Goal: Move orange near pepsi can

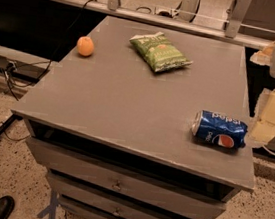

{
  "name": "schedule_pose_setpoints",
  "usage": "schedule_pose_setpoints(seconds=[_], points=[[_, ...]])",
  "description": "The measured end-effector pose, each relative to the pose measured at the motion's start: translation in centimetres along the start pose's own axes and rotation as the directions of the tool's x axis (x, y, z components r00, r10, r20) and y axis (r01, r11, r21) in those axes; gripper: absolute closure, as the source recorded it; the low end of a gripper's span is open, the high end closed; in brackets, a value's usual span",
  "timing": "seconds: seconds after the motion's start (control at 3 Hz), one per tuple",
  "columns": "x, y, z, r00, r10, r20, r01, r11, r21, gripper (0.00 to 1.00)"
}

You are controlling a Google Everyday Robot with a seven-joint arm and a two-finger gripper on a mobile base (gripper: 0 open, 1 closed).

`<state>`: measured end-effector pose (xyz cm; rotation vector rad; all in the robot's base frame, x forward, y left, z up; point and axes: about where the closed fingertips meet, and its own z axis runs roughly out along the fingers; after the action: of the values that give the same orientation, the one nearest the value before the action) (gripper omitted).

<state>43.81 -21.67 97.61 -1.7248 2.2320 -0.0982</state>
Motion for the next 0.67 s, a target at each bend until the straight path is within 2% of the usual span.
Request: schedule_pose_setpoints(seconds=[0.33, 0.67], points=[[0.0, 0.0, 0.0, 1.000, 0.000, 0.000, 0.000, 1.0000, 0.000, 0.00], [-3.4, -2.6, 2.2, 0.997, 0.002, 0.080, -0.002, 1.0000, -0.006, 0.00]])
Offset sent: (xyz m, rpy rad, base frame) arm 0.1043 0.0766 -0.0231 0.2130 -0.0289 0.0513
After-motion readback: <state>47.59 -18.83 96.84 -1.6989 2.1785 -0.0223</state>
